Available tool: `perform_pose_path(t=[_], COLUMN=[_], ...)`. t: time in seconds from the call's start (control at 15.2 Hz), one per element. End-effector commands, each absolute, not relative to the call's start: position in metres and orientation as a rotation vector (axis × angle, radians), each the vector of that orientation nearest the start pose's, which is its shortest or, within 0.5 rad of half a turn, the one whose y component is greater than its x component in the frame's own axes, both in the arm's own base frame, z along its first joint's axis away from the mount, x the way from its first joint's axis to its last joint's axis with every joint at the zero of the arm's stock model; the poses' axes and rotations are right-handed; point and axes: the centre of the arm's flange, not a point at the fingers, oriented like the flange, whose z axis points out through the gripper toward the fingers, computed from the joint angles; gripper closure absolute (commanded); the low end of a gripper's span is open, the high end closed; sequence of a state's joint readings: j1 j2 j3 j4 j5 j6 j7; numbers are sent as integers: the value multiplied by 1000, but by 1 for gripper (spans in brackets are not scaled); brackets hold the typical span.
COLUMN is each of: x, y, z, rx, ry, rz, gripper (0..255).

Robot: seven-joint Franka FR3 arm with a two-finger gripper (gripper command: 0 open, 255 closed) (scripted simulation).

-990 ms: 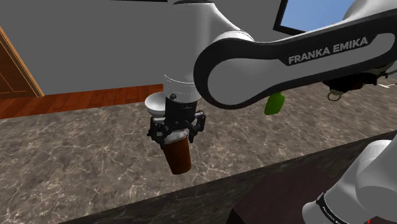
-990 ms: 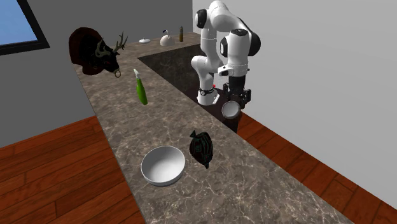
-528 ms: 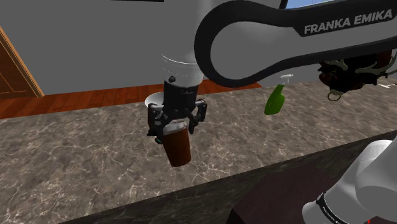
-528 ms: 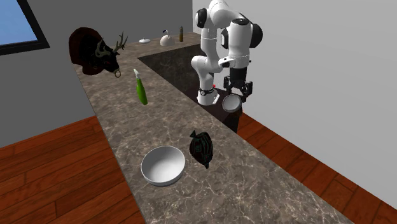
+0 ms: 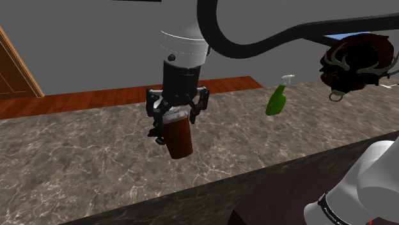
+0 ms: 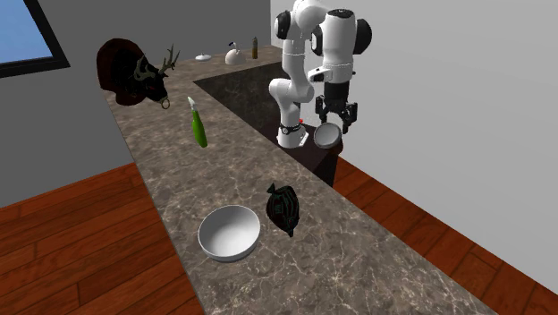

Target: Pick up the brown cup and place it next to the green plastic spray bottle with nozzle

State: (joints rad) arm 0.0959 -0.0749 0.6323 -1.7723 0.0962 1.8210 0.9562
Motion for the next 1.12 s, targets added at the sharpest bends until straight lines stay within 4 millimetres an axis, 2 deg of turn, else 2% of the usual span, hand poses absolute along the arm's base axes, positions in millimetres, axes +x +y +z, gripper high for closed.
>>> perform_pose_path(t=[0.0, 1.06], x=[402, 402], y=[382, 382], z=[596, 680], rx=[-3003, -3003], ry=[371, 371], rz=[-54, -54], gripper=[255, 255])
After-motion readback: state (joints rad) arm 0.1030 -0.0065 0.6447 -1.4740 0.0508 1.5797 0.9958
